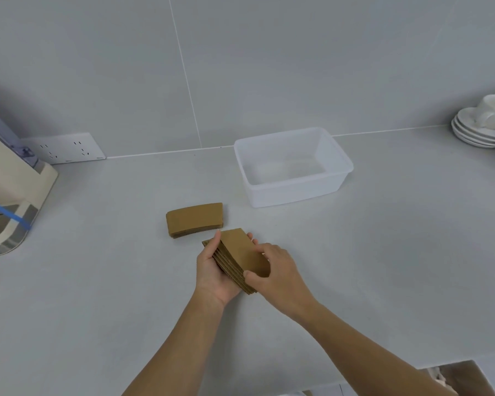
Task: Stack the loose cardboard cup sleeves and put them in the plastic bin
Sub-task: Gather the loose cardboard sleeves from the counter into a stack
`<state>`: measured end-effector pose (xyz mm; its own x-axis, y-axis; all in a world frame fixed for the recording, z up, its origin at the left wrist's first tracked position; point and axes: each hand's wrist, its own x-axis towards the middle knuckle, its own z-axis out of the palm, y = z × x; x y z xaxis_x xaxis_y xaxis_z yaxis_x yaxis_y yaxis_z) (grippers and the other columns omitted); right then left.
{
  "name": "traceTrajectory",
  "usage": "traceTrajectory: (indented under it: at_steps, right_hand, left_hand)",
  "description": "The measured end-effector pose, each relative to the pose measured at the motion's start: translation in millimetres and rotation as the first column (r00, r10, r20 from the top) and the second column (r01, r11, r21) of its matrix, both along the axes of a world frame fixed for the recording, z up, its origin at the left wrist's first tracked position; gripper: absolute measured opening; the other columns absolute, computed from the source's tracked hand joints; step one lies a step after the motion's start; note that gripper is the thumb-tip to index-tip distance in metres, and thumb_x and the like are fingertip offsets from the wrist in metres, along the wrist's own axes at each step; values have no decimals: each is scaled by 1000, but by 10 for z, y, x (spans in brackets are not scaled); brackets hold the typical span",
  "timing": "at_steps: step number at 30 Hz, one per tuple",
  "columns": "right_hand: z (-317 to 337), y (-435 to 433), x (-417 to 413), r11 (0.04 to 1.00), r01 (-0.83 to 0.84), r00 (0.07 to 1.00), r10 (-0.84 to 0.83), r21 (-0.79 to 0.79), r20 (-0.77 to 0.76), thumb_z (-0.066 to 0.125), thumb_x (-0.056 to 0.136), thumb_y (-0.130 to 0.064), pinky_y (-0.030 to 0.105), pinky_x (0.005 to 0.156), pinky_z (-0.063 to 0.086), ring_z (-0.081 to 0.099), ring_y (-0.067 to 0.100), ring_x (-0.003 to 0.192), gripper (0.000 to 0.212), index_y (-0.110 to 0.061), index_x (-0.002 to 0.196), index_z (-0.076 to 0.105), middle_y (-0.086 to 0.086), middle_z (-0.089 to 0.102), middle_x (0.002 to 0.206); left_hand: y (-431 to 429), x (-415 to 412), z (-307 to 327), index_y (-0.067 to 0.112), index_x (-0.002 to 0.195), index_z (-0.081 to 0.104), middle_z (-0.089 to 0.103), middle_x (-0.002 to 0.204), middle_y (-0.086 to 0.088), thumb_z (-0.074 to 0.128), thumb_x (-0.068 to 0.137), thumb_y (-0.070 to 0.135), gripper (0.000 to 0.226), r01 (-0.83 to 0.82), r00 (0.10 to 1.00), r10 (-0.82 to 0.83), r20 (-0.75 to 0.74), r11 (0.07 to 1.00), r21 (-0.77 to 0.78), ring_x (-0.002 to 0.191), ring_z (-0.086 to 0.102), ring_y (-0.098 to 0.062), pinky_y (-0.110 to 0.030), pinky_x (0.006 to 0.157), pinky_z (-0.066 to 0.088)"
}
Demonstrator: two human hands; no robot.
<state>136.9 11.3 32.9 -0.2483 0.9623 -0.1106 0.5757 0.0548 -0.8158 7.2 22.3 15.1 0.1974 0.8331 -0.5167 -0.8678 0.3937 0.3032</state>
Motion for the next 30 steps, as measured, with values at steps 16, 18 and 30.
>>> traceTrajectory:
  at_steps: [16, 18, 30]
  right_hand:
    - [14, 58, 79, 986, -149, 988, 145, -76, -56, 62, 80, -37, 14, 74, 39, 55, 8, 95, 22, -21, 95, 63, -7, 60, 103]
    - [36, 114, 119, 988, -133, 987, 125, -76, -98, 63, 81, -31, 12, 70, 38, 57, 5, 91, 16, -24, 95, 64, -9, 63, 100]
    - [241, 392, 178, 931, -346, 933, 328, -115, -150, 67, 80, -20, 17, 84, 41, 53, -4, 103, 34, -26, 112, 59, -16, 60, 107]
  left_hand:
    - [-40, -99, 1, 7, 105, 60, 65, 93, -8, 69, 70, 25, 40, 141, 986, -144, -88, 989, -40, 93, 60, -25, -42, 84, 51]
    - [-34, -127, 13, 7, 101, 65, 67, 94, -9, 70, 67, 25, 39, 210, 955, -212, -209, 977, -34, 94, 61, -28, -43, 85, 52]
    - [-129, -205, 91, 6, 98, 70, 71, 90, -14, 70, 62, 12, 36, 613, 748, -559, -359, 789, 49, 79, 66, -25, -41, 72, 55]
